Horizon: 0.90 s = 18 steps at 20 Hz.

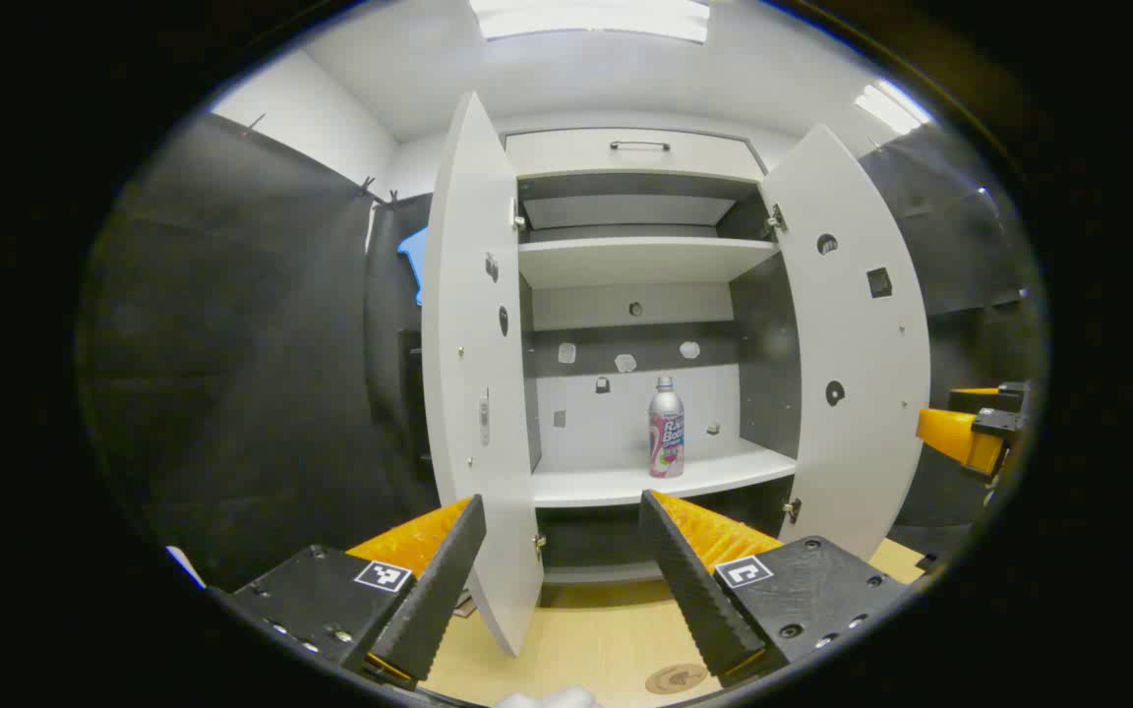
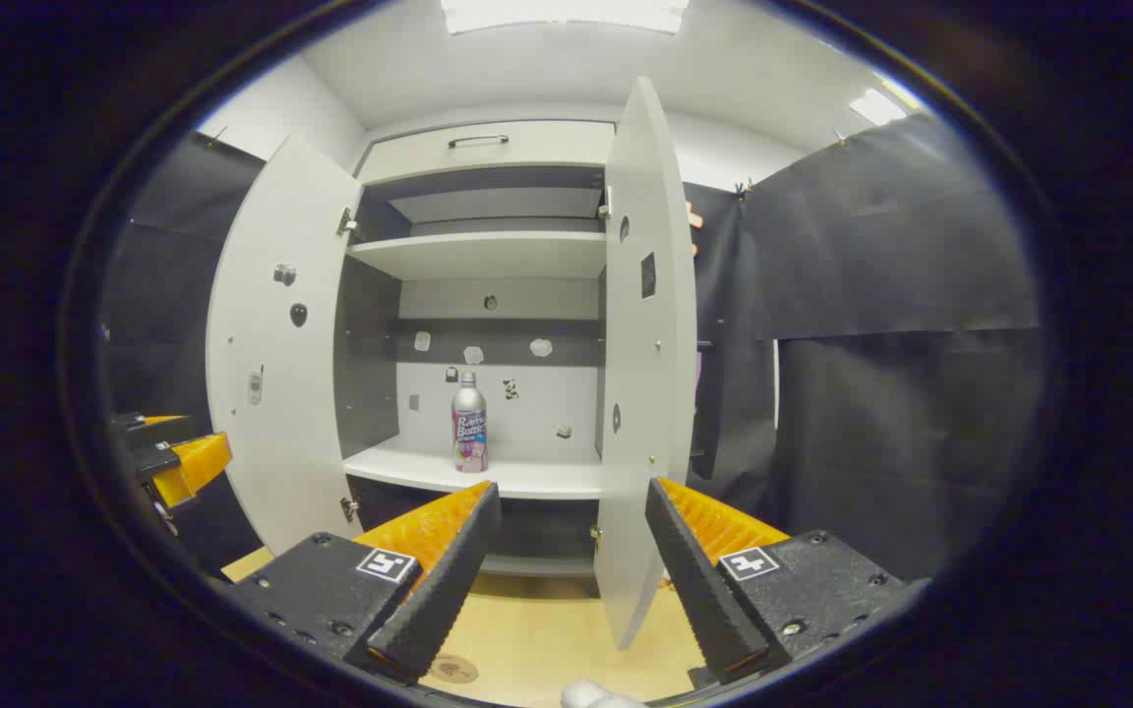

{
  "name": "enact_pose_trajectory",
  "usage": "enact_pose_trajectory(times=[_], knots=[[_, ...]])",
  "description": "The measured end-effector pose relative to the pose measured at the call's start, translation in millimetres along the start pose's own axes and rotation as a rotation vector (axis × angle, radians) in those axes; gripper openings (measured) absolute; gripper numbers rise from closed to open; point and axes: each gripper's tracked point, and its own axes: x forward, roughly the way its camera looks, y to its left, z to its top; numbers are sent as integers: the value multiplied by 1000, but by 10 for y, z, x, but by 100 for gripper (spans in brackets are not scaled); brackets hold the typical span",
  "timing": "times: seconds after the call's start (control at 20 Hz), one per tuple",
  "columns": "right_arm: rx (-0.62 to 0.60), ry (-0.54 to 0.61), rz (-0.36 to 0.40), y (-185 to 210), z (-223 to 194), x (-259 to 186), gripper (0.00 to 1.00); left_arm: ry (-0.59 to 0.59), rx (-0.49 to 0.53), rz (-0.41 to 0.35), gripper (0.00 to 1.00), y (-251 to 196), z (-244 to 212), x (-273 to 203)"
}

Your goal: Grasp the bottle in the cabinet with the left hand and place it on the coaster, then close the right door with the right hand and the left door with the left hand.

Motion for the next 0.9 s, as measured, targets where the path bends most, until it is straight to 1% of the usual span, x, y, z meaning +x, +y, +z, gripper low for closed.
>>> enact_pose_trajectory(times=[0.05,0.25,0.3,0.35,0.4,0.45,0.5,0.55,0.6,0.75,0.8,0.9], knots=[[-6,5,2,-1,-16,-4,97,0,3,3,96,20,1,8],[-1,18,9,49,-41,12,97,9,0,1,96,50,-1,55],[-2,24,10,59,-64,34,97,12,-6,-4,99,50,-1,58],[-1,24,11,67,-61,46,98,15,-12,-6,99,53,-3,70],[2,21,9,70,-52,59,97,17,-13,-8,96,58,1,84],[4,20,9,84,-42,70,98,17,-10,-5,96,76,10,96],[5,23,11,91,-61,78,97,16,-5,-1,99,87,19,109],[3,25,14,104,-62,91,97,12,-2,0,96,88,35,124],[0,27,18,121,-68,105,97,7,1,-2,99,84,48,137],[-2,34,23,136,-75,149,98,-8,18,-8,99,49,78,213],[1,38,24,136,-83,162,97,-12,21,-10,96,25,91,245],[10,44,35,158,-78,184,97,-11,15,-19,96,-39,83,317]])
